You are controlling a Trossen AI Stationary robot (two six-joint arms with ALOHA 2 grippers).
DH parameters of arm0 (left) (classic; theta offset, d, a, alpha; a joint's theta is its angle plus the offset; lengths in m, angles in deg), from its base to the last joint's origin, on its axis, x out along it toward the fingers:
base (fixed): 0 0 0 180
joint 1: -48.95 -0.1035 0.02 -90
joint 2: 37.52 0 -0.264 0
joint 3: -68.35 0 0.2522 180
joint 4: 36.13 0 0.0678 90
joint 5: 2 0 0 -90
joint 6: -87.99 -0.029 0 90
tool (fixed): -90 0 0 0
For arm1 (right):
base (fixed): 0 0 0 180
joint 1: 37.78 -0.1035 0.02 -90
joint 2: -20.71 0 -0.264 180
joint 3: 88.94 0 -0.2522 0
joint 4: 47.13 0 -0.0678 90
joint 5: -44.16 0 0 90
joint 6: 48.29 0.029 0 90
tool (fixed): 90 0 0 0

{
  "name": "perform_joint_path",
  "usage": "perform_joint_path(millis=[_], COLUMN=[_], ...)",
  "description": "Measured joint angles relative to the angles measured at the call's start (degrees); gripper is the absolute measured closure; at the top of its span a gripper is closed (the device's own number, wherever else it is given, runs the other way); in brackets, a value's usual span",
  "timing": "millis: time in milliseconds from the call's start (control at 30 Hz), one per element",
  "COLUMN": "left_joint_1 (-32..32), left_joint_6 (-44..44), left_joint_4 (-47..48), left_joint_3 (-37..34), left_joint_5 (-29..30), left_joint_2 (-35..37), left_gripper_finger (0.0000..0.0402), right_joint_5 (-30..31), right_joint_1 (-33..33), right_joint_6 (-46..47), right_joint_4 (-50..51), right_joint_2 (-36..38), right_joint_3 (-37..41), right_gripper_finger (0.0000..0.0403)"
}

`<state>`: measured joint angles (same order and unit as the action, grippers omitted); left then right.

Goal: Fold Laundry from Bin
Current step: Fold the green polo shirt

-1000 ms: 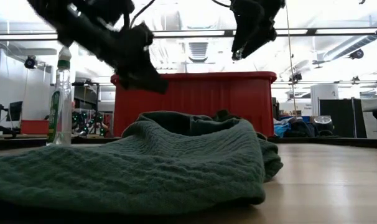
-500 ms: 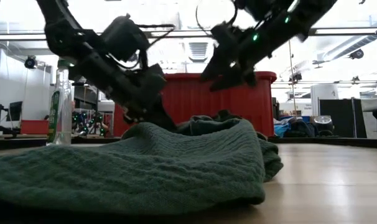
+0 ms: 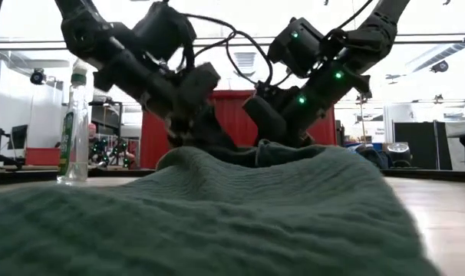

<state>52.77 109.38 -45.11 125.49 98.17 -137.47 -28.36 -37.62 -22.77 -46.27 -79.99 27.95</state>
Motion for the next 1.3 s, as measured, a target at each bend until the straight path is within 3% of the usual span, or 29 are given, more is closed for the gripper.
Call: perform_joint_path(millis=[100,333,533,733,1033,1300], left_joint_1=[-0.04,-1.89,-5.43,-8.28,-9.93,-12.05], left_joint_6=[-1.35,-0.38,-1.73,-2.62,-1.22,0.38], left_joint_4=[0.65,4.55,6.31,6.49,-2.23,-1.32], left_joint_3=[-0.02,-0.02,-0.04,0.0,0.0,8.58], left_joint_5=[-1.66,-1.79,-1.8,-1.81,-1.81,-1.81], left_joint_2=[2.73,9.26,11.21,9.86,5.21,-4.9], left_gripper_finger=[0.039,0.0388,0.0356,0.0291,0.0187,0.0157], right_joint_5=[-1.43,-2.88,-2.69,-2.21,1.34,2.87], right_joint_1=[-1.61,-6.15,-9.2,-10.59,-11.05,-11.03], right_joint_6=[-0.03,0.41,0.43,0.55,0.23,0.0], right_joint_4=[2.67,13.5,15.86,19.06,24.09,25.18], right_joint_2=[-0.02,2.0,4.43,10.51,21.48,25.96], right_joint_3=[0.04,0.06,0.12,0.12,0.34,0.39], right_gripper_finger=[0.0388,0.039,0.039,0.039,0.039,0.039])
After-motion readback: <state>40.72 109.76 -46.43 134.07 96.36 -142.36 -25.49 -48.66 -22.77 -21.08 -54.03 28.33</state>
